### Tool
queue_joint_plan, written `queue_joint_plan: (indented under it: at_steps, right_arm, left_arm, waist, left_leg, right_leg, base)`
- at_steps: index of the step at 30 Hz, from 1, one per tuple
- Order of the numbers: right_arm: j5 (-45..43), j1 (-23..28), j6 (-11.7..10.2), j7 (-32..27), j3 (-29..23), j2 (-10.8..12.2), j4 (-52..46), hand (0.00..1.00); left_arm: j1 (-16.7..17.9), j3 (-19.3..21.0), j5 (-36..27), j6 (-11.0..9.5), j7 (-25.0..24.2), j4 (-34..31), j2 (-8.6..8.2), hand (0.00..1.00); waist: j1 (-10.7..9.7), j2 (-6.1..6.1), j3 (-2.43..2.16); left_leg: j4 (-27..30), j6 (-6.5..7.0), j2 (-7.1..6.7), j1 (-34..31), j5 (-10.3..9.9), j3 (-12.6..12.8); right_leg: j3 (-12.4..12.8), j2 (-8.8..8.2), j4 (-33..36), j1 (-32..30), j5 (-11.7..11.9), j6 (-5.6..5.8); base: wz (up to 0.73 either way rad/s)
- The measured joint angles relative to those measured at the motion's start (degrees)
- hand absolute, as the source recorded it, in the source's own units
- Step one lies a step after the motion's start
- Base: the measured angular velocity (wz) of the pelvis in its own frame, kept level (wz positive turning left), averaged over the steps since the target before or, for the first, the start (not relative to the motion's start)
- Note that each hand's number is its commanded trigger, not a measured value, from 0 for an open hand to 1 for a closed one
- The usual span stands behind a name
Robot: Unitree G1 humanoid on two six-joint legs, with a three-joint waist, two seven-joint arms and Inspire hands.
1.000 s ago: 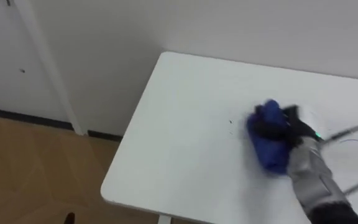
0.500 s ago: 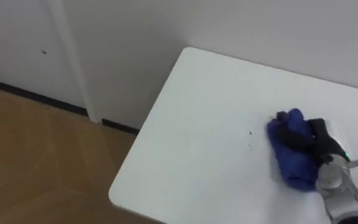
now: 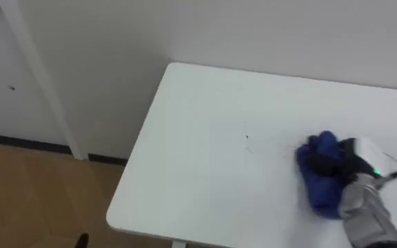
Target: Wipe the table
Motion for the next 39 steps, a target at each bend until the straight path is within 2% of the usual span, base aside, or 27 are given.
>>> queue_joint_plan:
  at_steps: [1, 2, 3, 4, 5, 6, 7, 8, 9, 10, 11, 12, 13, 14, 16, 17, 18, 19, 20, 21, 22, 23, 26, 29, 31, 35, 39]
  right_arm:
    - [0.0, -1.1, -0.7, 0.2, 0.6, 0.1, 0.0, 1.0]
    - [0.2, -3.2, -1.5, 0.1, 0.8, 0.1, 0.3, 1.0]
    - [0.7, -5.3, -1.8, -0.4, 0.4, -0.3, 1.6, 1.0]
    - [1.3, -6.0, -1.8, -1.0, -0.2, -0.5, 2.6, 1.0]
    - [1.6, -6.9, -1.9, -1.5, -2.2, -0.8, 4.7, 1.0]
    - [1.9, -6.8, -2.1, -2.1, -3.6, -1.6, 7.2, 1.0]
    - [2.2, -6.5, -2.3, -2.1, -4.4, -2.0, 8.4, 1.0]
    - [4.4, -5.6, -4.1, -2.6, -6.9, -2.4, 9.7, 1.0]
    - [5.1, -5.2, -4.9, -2.7, -7.7, -2.9, 9.8, 1.0]
    - [5.4, -4.0, -6.0, -2.8, -8.8, -4.8, 9.9, 1.0]
    - [5.6, -1.6, -6.7, -3.5, -10.4, -7.2, 9.9, 1.0]
    - [5.6, -0.3, -6.8, -3.9, -11.7, -8.2, 10.2, 1.0]
    - [5.6, 2.7, -6.7, -4.7, -13.9, -10.1, 10.7, 1.0]
    - [6.1, 5.5, -6.7, -5.7, -16.0, -11.9, 11.1, 1.0]
    - [8.1, 8.7, -6.4, -7.0, -18.9, -13.4, 11.3, 1.0]
    - [8.7, 9.2, -5.1, -6.9, -19.8, -13.5, 11.1, 1.0]
    - [9.0, 9.3, -3.7, -6.9, -20.4, -13.7, 10.9, 1.0]
    - [9.0, 9.3, -3.3, -6.9, -20.4, -13.5, 10.4, 1.0]
    - [8.9, 9.0, -2.1, -6.7, -19.5, -12.8, 8.8, 1.0]
    - [8.7, 8.4, -0.6, -6.6, -18.1, -11.5, 7.0, 1.0]
    - [8.4, 8.1, 0.1, -6.4, -17.1, -10.5, 5.7, 1.0]
    - [7.7, 6.9, 1.2, -5.8, -13.9, -8.5, 3.8, 1.0]
    - [5.0, 4.3, 1.9, -3.9, -6.7, -5.2, -1.5, 1.0]
    - [5.8, 2.2, 0.4, -4.4, -6.0, -4.5, -0.5, 1.0]
    - [6.4, 2.7, -0.8, -6.1, -7.6, -4.7, -0.4, 1.0]
    - [10.1, 8.4, -7.7, -11.7, -15.9, -4.8, 3.0, 1.0]
    - [13.8, 14.8, -11.8, -16.7, -26.0, -7.6, 9.0, 1.0]
  left_arm:
    - [-0.4, 0.0, -0.2, -0.6, 0.0, 0.0, -0.14, 0.0]
    - [-0.5, -0.2, -0.2, -1.3, 0.0, -0.7, 0.27, 0.0]
    - [-0.5, -0.2, -0.1, -1.2, 0.1, -0.8, 1.11, 0.0]
    - [-0.5, -0.1, -0.1, -1.2, 0.1, -0.9, 1.43, 0.0]
    - [-0.5, 0.3, 0.1, -0.9, 0.3, -1.1, 2.26, 0.0]
    - [-0.5, 0.9, 0.0, -0.3, 0.5, -1.5, 3.74, 0.0]
    - [-0.4, 1.4, 0.0, 0.0, 0.6, -1.7, 4.11, 0.0]
    - [-0.3, 3.1, -0.1, 0.6, 0.8, -1.8, 5.63, 0.0]
    - [-0.1, 4.1, -0.1, 0.7, 0.8, -1.8, 5.98, 0.0]
    - [0.5, 5.7, -0.3, 0.6, 1.2, -2.0, 6.15, 0.0]
    - [1.1, 6.9, -0.4, 0.6, 1.2, -2.0, 6.02, 0.0]
    - [1.7, 7.3, -0.4, 0.4, 1.2, -2.1, 5.98, 0.0]
    - [3.6, 7.5, -0.2, 0.3, 1.2, -2.3, 5.95, 0.0]
    - [5.7, 7.7, 0.1, 0.4, 1.1, -2.3, 5.84, 0.0]
    - [8.2, 8.6, 0.9, 0.4, 0.9, -2.2, 5.84, 0.0]
    - [9.6, 8.6, 1.1, 0.4, 0.6, -2.2, 5.5, 0.0]
    - [10.4, 8.6, 1.6, 0.4, 0.4, -2.2, 4.83, 0.0]
    - [10.5, 8.6, 2.0, 0.5, 0.4, -2.2, 4.49, 0.0]
    - [10.5, 7.9, 2.0, 0.7, 0.4, -2.4, 3.74, 0.0]
    - [10.2, 7.2, 1.9, 0.8, 0.4, -2.4, 3.21, 0.0]
    - [10.0, 7.2, 1.8, 0.8, 0.5, -2.4, 2.98, 0.0]
    - [9.6, 7.0, 0.3, 0.9, 1.3, -2.6, 2.57, 0.0]
    - [6.8, 4.5, -0.3, 1.8, 1.9, -2.9, 1.11, 0.0]
    - [4.9, 4.5, -1.7, 2.0, 2.1, -5.5, 0.33, 0.0]
    - [5.3, 5.0, -2.8, 2.0, 3.7, -6.0, 0.34, 0.0]
    - [10.3, 8.2, -1.8, 2.0, 4.5, -9.3, 0.23, 0.0]
    - [14.6, 15.3, 1.3, 1.4, 5.5, -9.2, 1.11, 0.0]
  waist:
    - [1.1, 0.05, 0.04]
    - [2.0, -0.14, -0.03]
    - [1.7, -0.31, -0.01]
    - [1.7, -0.44, -0.1]
    - [1.6, -1.25, -0.53]
    - [1.7, -1.71, -0.62]
    - [1.7, -2.1, -0.65]
    - [1.6, -2.79, -0.64]
    - [1.4, -2.81, -0.69]
    - [1.0, -1.98, -0.8]
    - [-0.1, -1.81, -0.88]
    - [-0.8, -1.95, -0.97]
    - [-2.2, -2.2, -1.16]
    - [-3.8, -2.17, -1.22]
    - [-4.8, -2.3, -1.4]
    - [-5.1, -1.78, -1.33]
    - [-4.9, -1.62, -1.18]
    - [-4.6, -1.04, -1.32]
    - [-3.6, -0.19, -1.44]
    - [-2.6, 0.15, -1.49]
    - [-2.0, 0.08, -1.44]
    - [-1.0, -0.34, -1.51]
    - [-1.3, -0.32, -1.53]
    - [-1.5, -0.51, -1.5]
    - [-2.4, -0.52, -1.48]
    - [-7.1, -1.56, -1.43]
    - [-9.0, -4.16, -1.63]
  left_leg:
    - [0.7, -0.34, 0.23, -0.7, -0.2, -0.4]
    - [2.0, -1.13, 0.58, -2.5, -0.3, -2.6]
    - [2.9, -2.19, 1.21, -4.5, 0.1, -5.7]
    - [3.0, -2.92, 1.86, -5.4, 0.3, -7.1]
    - [2.7, -4.63, 3.46, -6.9, 1.1, -9.6]
    - [2.8, -6.75, 5.23, -8.1, 1.4, -11.9]
    - [2.7, -7.95, 6.35, -8.5, 1.6, -12.7]
    - [2.7, -10.39, 8.77, -8.5, 2.1, -13.3]
    - [2.8, -11.62, 9.9, -8.5, 2.2, -13.5]
    - [2.6, -12.54, 13.48, -8.1, 3.3, -13.1]
    - [1.0, -9.98, 16.58, -7.7, 6.1, -10.7]
    - [0.5, -8.83, 17.79, -7.5, 8.1, -8.8]
    - [0.9, -7.17, 19.4, -7.7, 11.7, -5.9]
    - [3.6, -7.03, 19.31, -8.0, 12.6, -4.5]
    - [9.2, -6.37, 18.78, -9.5, 11.1, -1.8]
    - [13.5, -5.44, 16.62, -10.0, 7.0, -1.7]
    - [16.6, -5.06, 12.91, -10.5, 2.8, -0.9]
    - [17.1, -4.62, 10.91, -10.5, 1.2, -0.5]
    - [16.2, -2.85, 6.94, -10.5, -1.2, 1.1]
    - [12.9, -1.75, 4.23, -10.0, -1.6, 3.1]
    - [10.7, -0.56, 3.24, -9.3, -1.5, 3.5]
    - [8.0, -1.16, 2.59, -7.6, -0.8, 3.2]
    - [2.3, -1.29, 1.29, -6.9, 1.8, 3.2]
    - [-1.1, -1.1, -0.32, -6.6, 3.7, 1.0]
    - [-2.4, -1.05, -1.13, -6.5, 4.1, -0.7]
    - [-3.2, -0.94, -2.79, -5.2, 4.2, -4.7]
    - [-5.2, -0.64, -3.63, -2.3, 4.0, -4.7]
  right_leg:
    - [1.0, -1.88, 0.7, -0.6, -0.3, 0.21]
    - [1.3, -5.77, -0.5, -0.9, -0.3, 0.69]
    - [1.3, -8.12, -4.2, 0.4, 0.4, 1.62]
    - [1.4, -8.68, -6.8, 1.2, 1.1, 1.81]
    - [1.0, -9.19, -11.8, 2.3, 3.4, 2.07]
    - [-0.1, -8.67, -16.4, 3.3, 6.5, 2.59]
    - [-0.7, -8.42, -17.8, 3.5, 7.8, 2.66]
    - [-1.4, -7.06, -17.7, 3.0, 10.0, 2.86]
    - [-2.3, -6.19, -16.4, 2.7, 9.4, 5.54]
    - [-3.2, -3.37, -13.2, 2.1, 6.1, 7.95]
    - [-4.8, -1.1, -10.4, 1.7, 3.3, 6.05]
    - [-5.2, -0.19, -9.6, 1.8, 2.2, 5.24]
    - [-5.6, 1.3, -9.3, 2.3, 0.8, 3.74]
    - [-6.0, 2.48, -9.8, 3.4, 0.2, 2.62]
    - [-5.5, 4.04, -10.6, 4.3, -0.5, 0.97]
    - [-4.6, 4.77, -11.3, 4.9, -0.6, -0.18]
    - [-3.4, 5.62, -11.8, 5.2, -0.5, -0.99]
    - [-2.9, 5.85, -11.9, 5.2, -0.4, -1.3]
    - [-1.6, 6.55, -12.2, 5.1, -0.2, -1.9]
    - [0.2, 7.55, -12.7, 4.9, 0.2, -2.12]
    - [1.4, 7.9, -12.8, 4.6, 0.3, -2.16]
    - [3.0, 8.5, -13.5, 4.0, 0.9, -2.2]
    - [3.7, 9.35, -17.5, 3.9, 3.0, -1.95]
    - [1.3, 8.54, -19.7, 5.0, 3.3, -1.69]
    - [-0.7, 7.94, -20.0, 5.6, 3.2, -1.48]
    - [-5.3, 7.28, -23.3, 10.4, 3.2, -0.91]
    - [-5.4, 7.3, -26.8, 14.4, 3.8, 0.12]
  base:
    - [0.41]
    - [0.78]
    - [0.97]
    - [1.01]
    - [0.87]
    - [0.73]
    - [0.48]
    - [0.2]
    - [0.1]
    - [0.16]
    - [0.21]
    - [0.29]
    - [0.12]
    - [0.07]
    - [-0.22]
    - [-0.66]
    - [-0.71]
    - [-0.84]
    - [-0.89]
    - [-0.92]
    - [-0.95]
    - [-0.71]
    - [-0.13]
    - [0.45]
    - [0.59]
    - [0.57]
    - [0.16]
